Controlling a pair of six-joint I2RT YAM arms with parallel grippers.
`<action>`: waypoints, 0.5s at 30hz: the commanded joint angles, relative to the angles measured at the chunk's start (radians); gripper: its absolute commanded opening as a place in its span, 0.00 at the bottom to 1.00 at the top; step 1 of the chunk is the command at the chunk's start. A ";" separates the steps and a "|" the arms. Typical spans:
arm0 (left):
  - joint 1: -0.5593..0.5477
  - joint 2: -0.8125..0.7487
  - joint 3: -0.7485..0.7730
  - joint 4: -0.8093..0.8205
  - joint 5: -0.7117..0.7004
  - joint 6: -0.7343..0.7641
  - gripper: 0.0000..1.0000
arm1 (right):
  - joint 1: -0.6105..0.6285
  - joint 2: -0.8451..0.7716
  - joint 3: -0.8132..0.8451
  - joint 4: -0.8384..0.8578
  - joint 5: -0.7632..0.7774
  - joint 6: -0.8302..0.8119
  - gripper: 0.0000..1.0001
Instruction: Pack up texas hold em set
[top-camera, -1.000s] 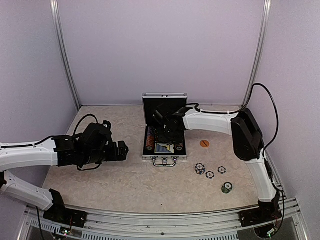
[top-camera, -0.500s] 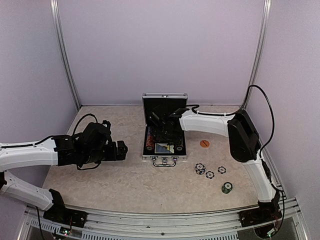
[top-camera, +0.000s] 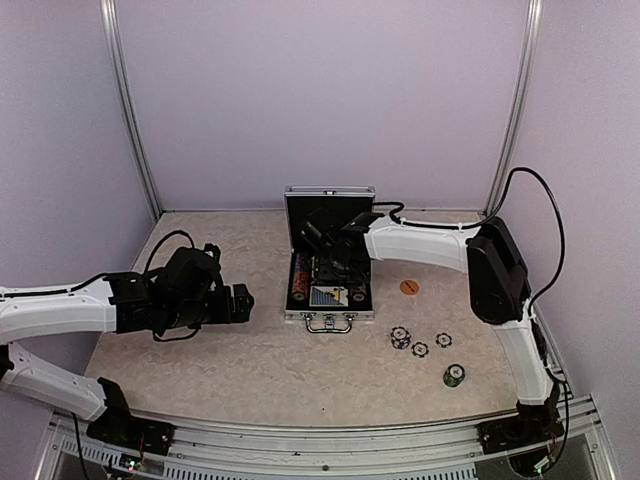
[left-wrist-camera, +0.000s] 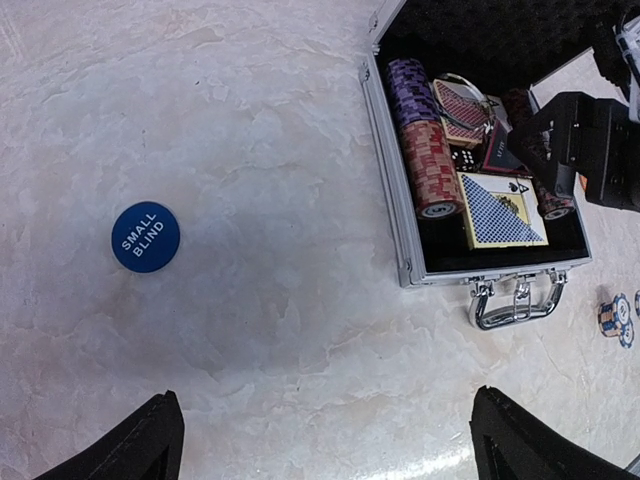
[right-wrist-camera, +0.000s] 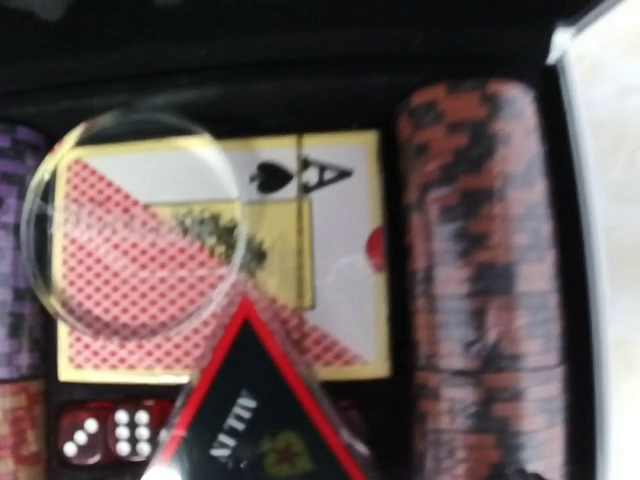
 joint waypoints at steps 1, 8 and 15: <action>0.008 -0.026 -0.014 0.012 0.000 0.004 0.99 | 0.016 -0.062 -0.018 -0.007 0.060 -0.125 0.80; 0.010 -0.052 -0.027 0.002 -0.010 -0.009 0.99 | 0.031 -0.098 -0.088 0.072 0.056 -0.373 0.76; 0.008 -0.068 -0.045 -0.001 -0.007 -0.029 0.99 | 0.031 -0.150 -0.184 0.207 -0.044 -0.595 0.56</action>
